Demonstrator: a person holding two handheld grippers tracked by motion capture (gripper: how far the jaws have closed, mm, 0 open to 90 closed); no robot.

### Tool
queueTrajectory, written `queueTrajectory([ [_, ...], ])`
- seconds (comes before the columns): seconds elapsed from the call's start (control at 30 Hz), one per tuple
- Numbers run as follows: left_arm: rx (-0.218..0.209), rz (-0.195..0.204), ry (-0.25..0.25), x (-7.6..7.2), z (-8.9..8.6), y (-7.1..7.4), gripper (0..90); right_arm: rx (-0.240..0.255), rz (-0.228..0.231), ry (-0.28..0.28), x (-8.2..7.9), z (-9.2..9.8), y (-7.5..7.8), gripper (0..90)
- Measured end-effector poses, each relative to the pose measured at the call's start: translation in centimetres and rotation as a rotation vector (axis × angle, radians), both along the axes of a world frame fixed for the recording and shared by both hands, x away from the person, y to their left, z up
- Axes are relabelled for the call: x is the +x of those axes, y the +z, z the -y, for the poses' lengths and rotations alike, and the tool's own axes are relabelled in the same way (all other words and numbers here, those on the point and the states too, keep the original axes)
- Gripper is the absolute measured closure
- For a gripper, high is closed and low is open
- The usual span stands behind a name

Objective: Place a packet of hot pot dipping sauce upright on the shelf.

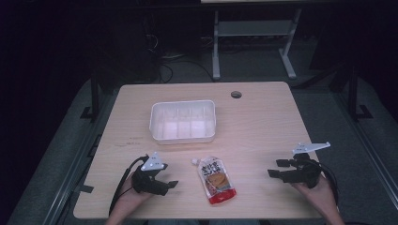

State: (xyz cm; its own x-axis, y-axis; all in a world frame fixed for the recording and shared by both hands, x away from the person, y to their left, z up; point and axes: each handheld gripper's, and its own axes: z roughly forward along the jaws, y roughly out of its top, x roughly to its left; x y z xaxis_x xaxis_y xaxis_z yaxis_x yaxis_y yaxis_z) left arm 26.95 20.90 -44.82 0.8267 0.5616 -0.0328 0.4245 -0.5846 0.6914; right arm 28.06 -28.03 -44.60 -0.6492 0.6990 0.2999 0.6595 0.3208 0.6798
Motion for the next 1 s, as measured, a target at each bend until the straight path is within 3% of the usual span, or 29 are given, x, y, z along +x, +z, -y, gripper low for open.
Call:
queueTrajectory([
  [0.3,-0.035,0.006,-0.008,0.1,0.3,0.4,24.7,0.000,0.018,0.023,-0.2,-0.4,0.7,34.3],
  [0.5,-0.045,0.005,-0.020,0.3,1.1,0.5,26.2,0.000,-0.018,0.064,0.5,-1.2,0.6,34.2],
  [1.0,-0.053,-0.016,-0.098,0.0,4.5,0.7,33.6,-0.016,-0.001,0.156,3.4,-5.3,2.5,36.0],
])
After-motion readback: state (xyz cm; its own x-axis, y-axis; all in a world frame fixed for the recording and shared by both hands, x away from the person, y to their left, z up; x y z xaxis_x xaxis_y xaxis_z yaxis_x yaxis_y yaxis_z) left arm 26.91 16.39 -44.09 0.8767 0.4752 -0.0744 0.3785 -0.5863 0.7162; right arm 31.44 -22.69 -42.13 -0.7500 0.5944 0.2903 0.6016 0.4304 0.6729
